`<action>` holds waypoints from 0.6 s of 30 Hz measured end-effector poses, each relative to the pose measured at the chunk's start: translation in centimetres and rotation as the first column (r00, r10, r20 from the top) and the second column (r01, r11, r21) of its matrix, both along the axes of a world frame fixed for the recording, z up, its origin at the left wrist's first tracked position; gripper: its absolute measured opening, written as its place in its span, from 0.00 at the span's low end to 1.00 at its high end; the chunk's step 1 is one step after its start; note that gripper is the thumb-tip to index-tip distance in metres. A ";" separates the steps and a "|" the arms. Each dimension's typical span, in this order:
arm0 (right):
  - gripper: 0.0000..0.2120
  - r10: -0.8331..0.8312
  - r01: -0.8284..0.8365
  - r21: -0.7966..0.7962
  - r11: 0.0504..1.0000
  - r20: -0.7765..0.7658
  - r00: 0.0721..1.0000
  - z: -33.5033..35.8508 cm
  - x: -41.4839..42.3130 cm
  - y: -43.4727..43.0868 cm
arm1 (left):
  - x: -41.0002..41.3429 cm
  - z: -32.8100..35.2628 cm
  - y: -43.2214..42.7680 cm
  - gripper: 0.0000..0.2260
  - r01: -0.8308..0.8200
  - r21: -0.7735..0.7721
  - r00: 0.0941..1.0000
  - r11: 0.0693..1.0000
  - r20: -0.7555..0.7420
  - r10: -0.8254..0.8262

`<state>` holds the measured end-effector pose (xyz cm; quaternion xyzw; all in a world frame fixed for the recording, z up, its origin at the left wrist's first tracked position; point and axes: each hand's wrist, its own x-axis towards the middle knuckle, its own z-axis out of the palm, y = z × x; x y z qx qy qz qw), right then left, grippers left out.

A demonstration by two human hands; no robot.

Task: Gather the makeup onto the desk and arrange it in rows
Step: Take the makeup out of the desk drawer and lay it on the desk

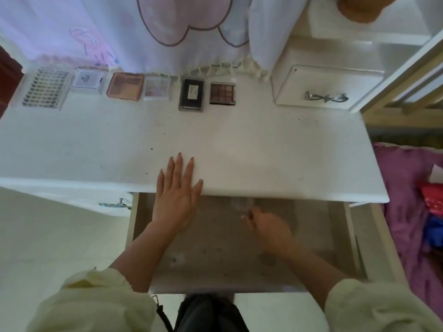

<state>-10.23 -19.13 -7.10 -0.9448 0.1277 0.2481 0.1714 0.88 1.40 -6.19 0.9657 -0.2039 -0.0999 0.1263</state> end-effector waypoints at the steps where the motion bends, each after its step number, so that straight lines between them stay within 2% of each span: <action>1: 0.20 -0.100 0.103 0.069 0.992 -0.034 0.994 -0.9 0.0 0.0 | -0.2 -0.3 0.0 0.27 -0.002 -0.014 1.000 1.000 0.008 0.002; 4: 0.28 -0.356 0.344 0.259 0.902 -0.002 0.934 -4.1 1.0 -0.4 | -0.6 -1.0 -0.1 0.27 -0.016 -0.046 0.999 0.999 0.036 0.018; 7: 0.43 -0.488 0.463 0.234 0.855 0.061 0.871 -6.7 2.7 -0.4 | -0.6 -1.2 -0.3 0.27 -0.028 -0.082 0.998 0.996 0.059 0.033; 9: 0.45 -0.522 0.499 0.218 0.839 0.062 0.850 -8.1 3.8 -0.2 | -0.5 -1.7 -0.3 0.27 -0.033 -0.087 0.996 0.996 0.075 0.040; 13: 0.51 -0.491 0.483 0.206 0.851 -0.012 0.871 -10.1 4.9 0.4 | -0.5 -2.2 -0.3 0.26 -0.037 -0.096 0.995 0.995 0.086 0.046; 16: 0.56 -0.563 0.557 0.260 0.789 -0.056 0.824 -11.0 5.4 0.7 | -0.5 -2.3 -0.4 0.26 -0.042 -0.107 0.995 0.993 0.088 0.052; 18: 0.61 -0.603 0.603 0.235 0.762 -0.082 0.793 -11.4 5.6 1.0 | -0.6 -2.3 -0.3 0.26 -0.048 -0.116 0.994 0.992 0.094 0.059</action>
